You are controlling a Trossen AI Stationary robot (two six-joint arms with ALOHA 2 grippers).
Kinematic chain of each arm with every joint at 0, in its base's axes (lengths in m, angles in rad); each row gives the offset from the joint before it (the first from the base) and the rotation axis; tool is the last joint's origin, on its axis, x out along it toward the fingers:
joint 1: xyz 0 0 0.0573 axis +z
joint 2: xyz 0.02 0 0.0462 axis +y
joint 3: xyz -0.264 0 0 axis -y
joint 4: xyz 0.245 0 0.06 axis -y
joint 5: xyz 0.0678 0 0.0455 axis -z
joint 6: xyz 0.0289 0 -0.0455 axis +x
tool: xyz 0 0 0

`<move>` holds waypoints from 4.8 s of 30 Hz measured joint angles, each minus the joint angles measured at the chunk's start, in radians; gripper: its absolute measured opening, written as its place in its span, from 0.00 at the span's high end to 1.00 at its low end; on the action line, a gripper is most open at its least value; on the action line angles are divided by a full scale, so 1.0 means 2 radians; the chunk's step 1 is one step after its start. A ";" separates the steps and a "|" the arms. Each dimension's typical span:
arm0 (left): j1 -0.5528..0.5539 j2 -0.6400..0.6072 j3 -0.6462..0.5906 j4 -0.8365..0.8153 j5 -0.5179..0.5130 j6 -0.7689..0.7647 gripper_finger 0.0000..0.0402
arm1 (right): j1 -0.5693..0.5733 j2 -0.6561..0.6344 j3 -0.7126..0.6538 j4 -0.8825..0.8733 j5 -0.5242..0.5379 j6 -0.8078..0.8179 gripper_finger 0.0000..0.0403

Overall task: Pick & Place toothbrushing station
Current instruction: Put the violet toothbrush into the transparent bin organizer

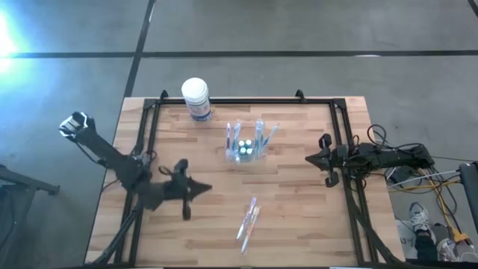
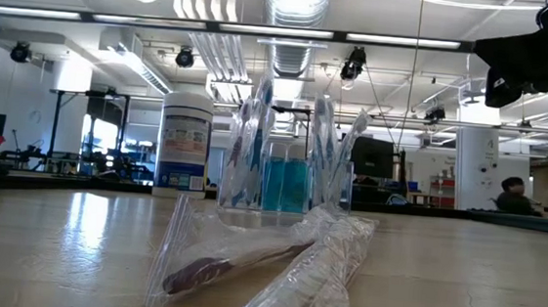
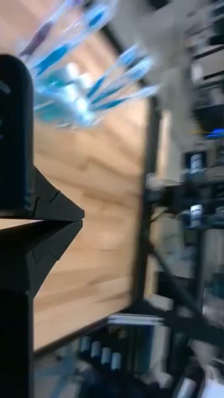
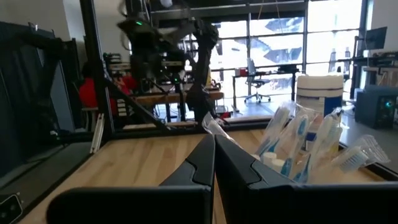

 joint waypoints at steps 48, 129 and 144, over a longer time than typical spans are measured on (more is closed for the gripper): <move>0.125 0.526 0.442 -0.318 0.247 -0.222 0.56 | 0.000 0.047 0.000 -0.004 0.004 0.032 0.98; 0.123 0.478 0.330 -0.334 0.257 -0.230 0.93 | 0.000 0.052 0.000 0.000 0.018 0.034 0.98; 0.105 0.340 0.316 -0.321 0.182 -0.128 0.99 | 0.000 0.053 0.000 -0.004 0.018 0.035 0.98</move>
